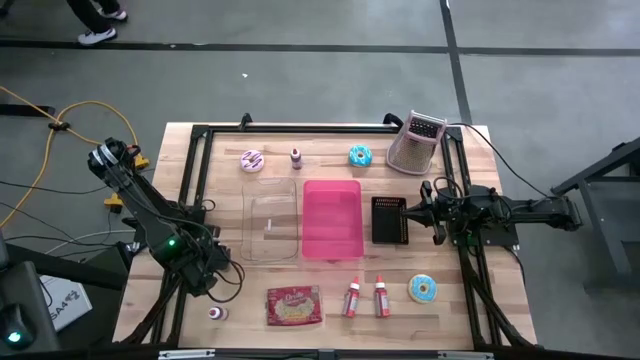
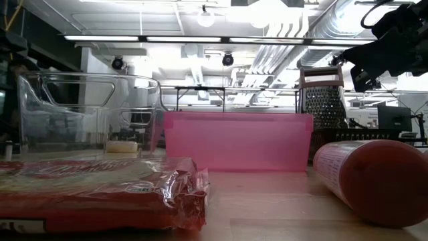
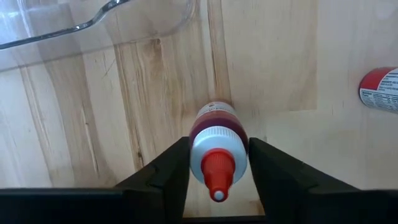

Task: Pick & Place Food Item
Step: Put the middle red food coloring bottle into the transparent bin

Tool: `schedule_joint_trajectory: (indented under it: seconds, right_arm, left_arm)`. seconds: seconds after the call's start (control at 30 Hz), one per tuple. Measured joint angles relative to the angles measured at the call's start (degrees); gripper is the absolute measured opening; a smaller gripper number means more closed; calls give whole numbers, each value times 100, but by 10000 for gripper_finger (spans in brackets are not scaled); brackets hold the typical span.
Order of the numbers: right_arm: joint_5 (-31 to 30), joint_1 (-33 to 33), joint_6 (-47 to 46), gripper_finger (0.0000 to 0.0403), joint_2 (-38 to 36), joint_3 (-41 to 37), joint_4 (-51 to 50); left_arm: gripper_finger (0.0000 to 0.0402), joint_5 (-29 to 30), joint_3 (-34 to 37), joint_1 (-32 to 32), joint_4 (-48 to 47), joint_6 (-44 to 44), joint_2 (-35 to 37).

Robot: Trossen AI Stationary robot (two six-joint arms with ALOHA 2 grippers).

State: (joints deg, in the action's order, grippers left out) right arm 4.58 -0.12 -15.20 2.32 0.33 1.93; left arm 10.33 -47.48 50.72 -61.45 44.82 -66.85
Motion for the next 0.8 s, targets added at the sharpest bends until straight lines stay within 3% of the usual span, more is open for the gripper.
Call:
schedule_joint_trajectory:
  seconds: [0.23, 0.63, 0.8]
  right_arm:
    - [0, 0, 0, 2, 0, 1, 0]
    - [0, 0, 0, 2, -1, 0, 1]
    - [0, 0, 1, 2, -1, 1, 0]
  left_arm:
    - [113, 0, 0, 0, 2, 2, 4]
    - [112, -4, 3, 0, -3, 17, 35]
    - [112, -4, 4, -16, -62, 17, 415]
